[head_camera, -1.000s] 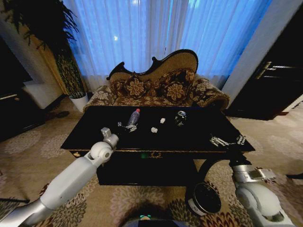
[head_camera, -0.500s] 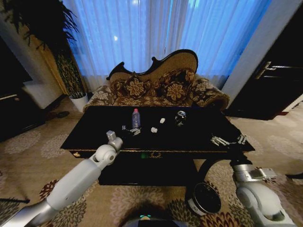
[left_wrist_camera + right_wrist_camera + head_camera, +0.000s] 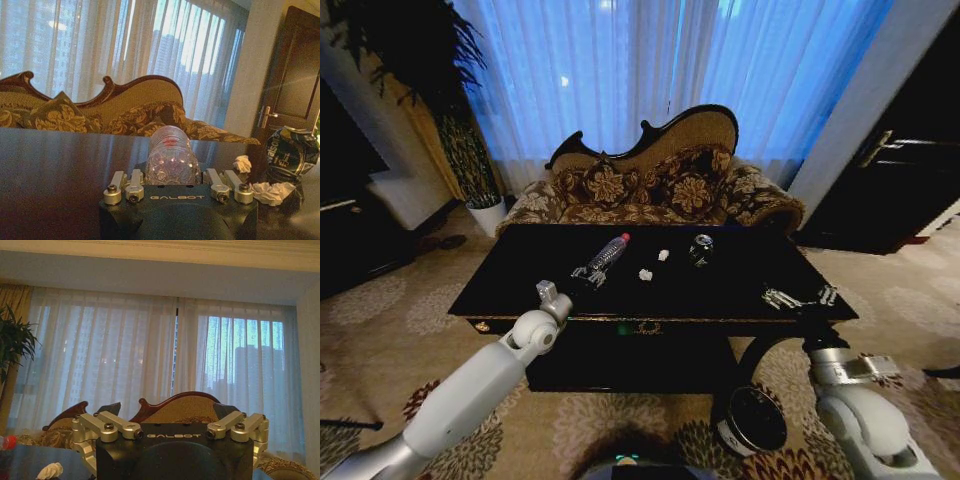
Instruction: Move to the front of the table and place the trash on the table into the trash bin.
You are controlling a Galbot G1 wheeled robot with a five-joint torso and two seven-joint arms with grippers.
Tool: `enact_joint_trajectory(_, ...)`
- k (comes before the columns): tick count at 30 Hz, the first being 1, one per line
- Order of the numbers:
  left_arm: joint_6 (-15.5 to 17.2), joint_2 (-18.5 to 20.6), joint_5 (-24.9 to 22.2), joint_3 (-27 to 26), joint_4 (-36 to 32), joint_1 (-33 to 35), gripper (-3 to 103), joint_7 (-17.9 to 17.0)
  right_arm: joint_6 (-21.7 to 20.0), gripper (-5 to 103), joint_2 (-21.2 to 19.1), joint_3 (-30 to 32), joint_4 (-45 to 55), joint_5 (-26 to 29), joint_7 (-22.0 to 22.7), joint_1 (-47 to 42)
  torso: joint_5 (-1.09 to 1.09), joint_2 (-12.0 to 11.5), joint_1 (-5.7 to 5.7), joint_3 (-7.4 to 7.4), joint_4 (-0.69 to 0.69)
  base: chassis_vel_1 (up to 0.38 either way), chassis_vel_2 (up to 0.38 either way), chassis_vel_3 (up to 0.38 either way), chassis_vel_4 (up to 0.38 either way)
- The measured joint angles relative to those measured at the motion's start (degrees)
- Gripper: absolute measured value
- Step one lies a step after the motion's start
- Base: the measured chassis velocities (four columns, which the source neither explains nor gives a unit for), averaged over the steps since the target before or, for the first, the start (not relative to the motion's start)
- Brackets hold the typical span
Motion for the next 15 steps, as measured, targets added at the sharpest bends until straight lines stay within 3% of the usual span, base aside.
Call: enact_joint_trajectory(15,0.5,8.23,-1.57,-6.55,-10.34,6.88,46,0.57,-0.02,100,-0.46,-0.45,-1.06,-2.66,0.79,0.38,0.0,0.0,0.0,0.0,0.01,0.0,0.0,0.0,0.0)
